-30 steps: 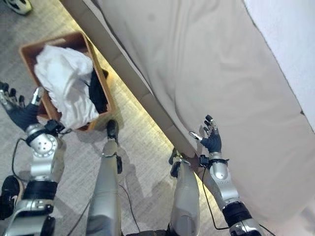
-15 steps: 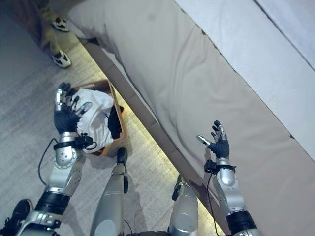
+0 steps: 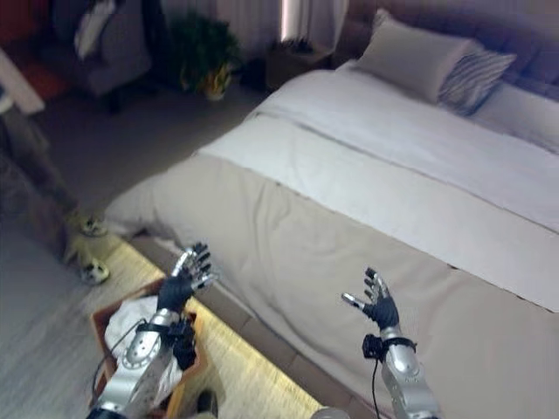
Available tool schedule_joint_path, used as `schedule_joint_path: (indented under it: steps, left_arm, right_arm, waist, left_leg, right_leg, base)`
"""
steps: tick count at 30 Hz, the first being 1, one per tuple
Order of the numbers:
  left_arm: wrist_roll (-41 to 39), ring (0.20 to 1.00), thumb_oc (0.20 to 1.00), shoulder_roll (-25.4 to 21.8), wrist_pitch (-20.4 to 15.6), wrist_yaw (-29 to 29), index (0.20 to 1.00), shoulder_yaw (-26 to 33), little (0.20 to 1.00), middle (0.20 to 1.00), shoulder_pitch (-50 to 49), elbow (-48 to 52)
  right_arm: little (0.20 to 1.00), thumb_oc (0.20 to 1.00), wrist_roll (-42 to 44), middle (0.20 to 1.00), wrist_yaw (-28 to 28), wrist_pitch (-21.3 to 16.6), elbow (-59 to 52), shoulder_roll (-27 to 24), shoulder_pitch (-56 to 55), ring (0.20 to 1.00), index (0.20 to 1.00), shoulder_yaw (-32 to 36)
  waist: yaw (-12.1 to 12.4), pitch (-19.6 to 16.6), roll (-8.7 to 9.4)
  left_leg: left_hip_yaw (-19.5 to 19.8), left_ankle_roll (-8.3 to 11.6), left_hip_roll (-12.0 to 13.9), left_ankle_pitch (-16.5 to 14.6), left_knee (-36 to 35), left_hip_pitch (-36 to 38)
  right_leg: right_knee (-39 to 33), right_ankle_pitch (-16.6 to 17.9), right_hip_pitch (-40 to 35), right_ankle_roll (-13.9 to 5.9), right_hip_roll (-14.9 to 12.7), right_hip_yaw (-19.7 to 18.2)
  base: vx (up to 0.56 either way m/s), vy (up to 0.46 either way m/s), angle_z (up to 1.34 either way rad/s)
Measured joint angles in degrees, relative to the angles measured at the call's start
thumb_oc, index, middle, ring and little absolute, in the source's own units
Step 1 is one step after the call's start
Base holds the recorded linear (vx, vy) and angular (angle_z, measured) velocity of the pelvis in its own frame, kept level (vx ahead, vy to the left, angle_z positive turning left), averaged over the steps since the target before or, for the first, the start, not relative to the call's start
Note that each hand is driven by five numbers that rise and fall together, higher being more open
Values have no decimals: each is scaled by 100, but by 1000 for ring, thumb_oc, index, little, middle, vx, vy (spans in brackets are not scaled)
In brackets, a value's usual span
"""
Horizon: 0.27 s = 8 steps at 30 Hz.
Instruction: Pick up clothes into the bucket
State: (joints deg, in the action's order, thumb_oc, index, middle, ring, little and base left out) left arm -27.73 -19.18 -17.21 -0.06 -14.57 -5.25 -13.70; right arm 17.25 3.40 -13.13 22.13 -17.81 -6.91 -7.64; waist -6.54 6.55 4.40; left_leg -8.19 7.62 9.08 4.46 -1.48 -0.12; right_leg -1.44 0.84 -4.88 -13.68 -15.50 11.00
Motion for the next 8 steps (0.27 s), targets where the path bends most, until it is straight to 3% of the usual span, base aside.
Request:
schedule_joint_path:
  steps: [8]
  left_arm:
    - [0,1000,1000,215,216,-55,1000,-134,1000,1000,-420,-169]
  right_arm:
    - [1000,1000,21,1000,-33,37,-3,105,-327,1000,1000,-93]
  waist:
    - [-57,-278,-66]
  left_leg:
    - [-238,41,152,48,-266,383]
  right_leg:
    - [-185,30,-181,41,169,-177]
  base:
    - [32,-36,-13]
